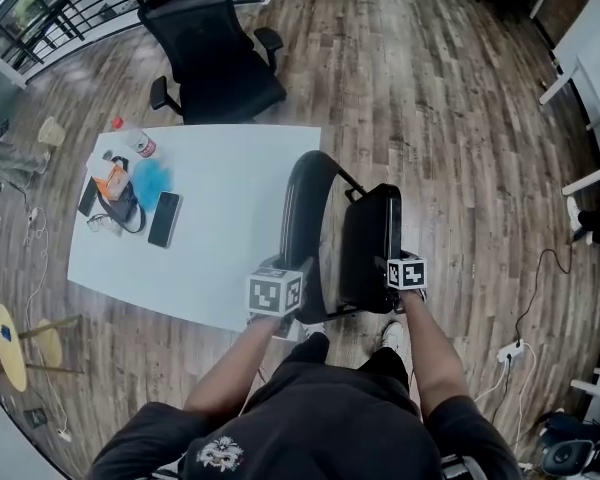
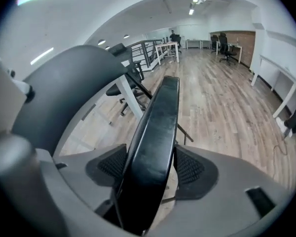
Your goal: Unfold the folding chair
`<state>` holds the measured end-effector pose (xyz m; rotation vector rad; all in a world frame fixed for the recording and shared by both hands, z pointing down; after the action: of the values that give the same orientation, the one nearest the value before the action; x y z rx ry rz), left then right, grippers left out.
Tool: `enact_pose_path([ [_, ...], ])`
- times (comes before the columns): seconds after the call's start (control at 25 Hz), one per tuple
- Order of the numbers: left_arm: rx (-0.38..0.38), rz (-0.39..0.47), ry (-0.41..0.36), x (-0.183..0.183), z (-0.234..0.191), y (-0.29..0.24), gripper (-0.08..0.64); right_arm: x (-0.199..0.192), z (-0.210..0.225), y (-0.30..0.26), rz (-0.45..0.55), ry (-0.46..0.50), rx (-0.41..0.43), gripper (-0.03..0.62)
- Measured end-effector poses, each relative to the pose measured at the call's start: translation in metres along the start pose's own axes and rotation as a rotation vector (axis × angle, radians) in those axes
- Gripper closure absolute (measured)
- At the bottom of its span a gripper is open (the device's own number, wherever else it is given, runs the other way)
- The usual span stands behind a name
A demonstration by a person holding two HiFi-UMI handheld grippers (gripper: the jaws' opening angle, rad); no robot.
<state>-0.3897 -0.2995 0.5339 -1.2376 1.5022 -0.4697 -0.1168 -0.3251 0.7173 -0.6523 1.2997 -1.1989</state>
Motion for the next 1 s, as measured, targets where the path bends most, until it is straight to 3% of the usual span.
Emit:
enact_pose_path([
  [0.12, 0.032, -0.002, 0.004, -0.002, 0.010, -0.012, 0.426, -0.012, 0.034, 0.003, 0.044, -0.087, 0.170, 0.282],
  [0.28, 0.100, 0.000, 0.036, 0.001, 0.026, -0.031, 0.425, -0.026, 0.078, 0.002, 0.048, -0.074, 0.326, 0.279],
  [0.44, 0.141, -0.039, 0.032, -0.004, 0.049, -0.060, 0.423, -0.046, 0.148, -0.003, 0.052, -0.180, 0.378, 0.220],
  [0.64, 0.180, -0.069, 0.014, -0.004, 0.096, -0.105, 0.420, -0.076, 0.255, -0.018, 0.075, -0.312, 0.437, 0.210],
  [1.0, 0.175, -0.088, 0.037, -0.022, 0.154, -0.177, 0.408, -0.136, 0.391, -0.068, -0.008, -0.283, 0.479, 0.212],
])
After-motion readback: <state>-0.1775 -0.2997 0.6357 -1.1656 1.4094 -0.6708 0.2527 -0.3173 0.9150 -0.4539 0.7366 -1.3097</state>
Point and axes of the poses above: the fingertips, and each gripper's own axes: y backward along the fingers, z to its right, x out of its top, the point moved 5 cm from there along y, backward along the fingers, and after that the axes turned 7 degrees about -z, right-handed, at the moved point
